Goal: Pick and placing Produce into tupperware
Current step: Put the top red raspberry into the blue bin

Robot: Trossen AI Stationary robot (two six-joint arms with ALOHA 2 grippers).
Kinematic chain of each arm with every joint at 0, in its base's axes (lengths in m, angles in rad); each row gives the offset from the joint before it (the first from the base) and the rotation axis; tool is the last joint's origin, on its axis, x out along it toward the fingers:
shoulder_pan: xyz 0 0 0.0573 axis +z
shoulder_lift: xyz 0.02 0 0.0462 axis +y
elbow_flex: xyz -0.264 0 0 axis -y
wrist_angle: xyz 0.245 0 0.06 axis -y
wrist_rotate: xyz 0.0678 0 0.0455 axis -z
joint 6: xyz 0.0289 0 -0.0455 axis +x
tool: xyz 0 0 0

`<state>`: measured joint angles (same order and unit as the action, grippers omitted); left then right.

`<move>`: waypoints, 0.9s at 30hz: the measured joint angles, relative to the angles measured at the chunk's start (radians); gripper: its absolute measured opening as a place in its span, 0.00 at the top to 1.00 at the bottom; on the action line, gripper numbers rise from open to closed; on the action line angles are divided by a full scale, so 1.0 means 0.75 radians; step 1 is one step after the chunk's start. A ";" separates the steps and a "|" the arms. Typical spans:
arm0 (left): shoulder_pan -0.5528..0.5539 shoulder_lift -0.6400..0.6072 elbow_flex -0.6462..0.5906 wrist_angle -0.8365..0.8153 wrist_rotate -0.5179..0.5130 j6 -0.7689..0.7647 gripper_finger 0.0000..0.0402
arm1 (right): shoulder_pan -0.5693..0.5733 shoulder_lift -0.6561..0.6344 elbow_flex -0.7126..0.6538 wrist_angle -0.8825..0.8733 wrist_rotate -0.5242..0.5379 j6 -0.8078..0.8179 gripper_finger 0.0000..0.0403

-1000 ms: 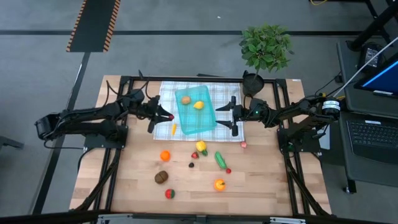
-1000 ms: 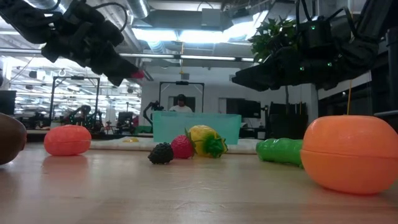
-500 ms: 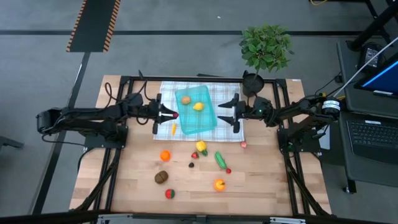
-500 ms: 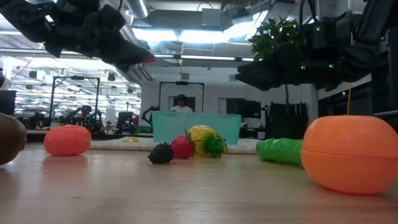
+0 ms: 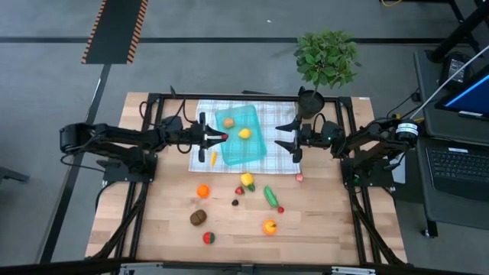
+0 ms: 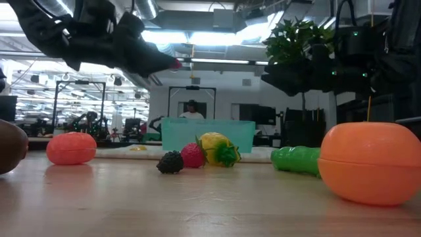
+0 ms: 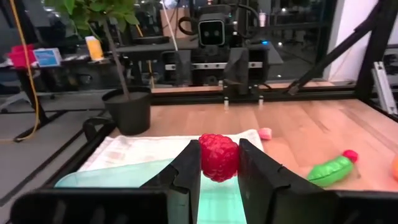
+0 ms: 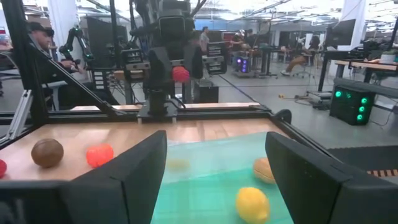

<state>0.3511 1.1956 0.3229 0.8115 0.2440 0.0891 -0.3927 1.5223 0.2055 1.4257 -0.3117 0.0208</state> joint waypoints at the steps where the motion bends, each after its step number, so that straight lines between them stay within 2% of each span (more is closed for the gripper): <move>1: 0.007 0.020 0.000 0.024 0.000 -0.001 0.82 | 0.000 0.000 0.000 0.000 0.000 0.000 0.32; 6: 0.056 0.124 0.068 0.040 0.015 0.002 0.80 | 0.000 0.000 0.000 0.000 0.000 -0.003 0.32; 13: 0.146 0.282 0.247 -0.066 0.152 0.036 0.81 | 0.000 0.000 0.000 -0.001 0.001 -0.003 0.32; 19: 0.181 0.329 0.369 -0.338 0.159 0.057 0.80 | 0.000 0.000 0.000 -0.006 0.001 -0.004 0.32; 27: 0.174 0.330 0.614 -0.893 0.117 0.077 0.82 | 0.000 0.000 0.000 -0.016 0.003 -0.004 0.32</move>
<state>0.4818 1.4429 0.7838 0.1417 0.3320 0.1467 -0.3927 1.5223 0.2054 1.4136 -0.3096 0.0178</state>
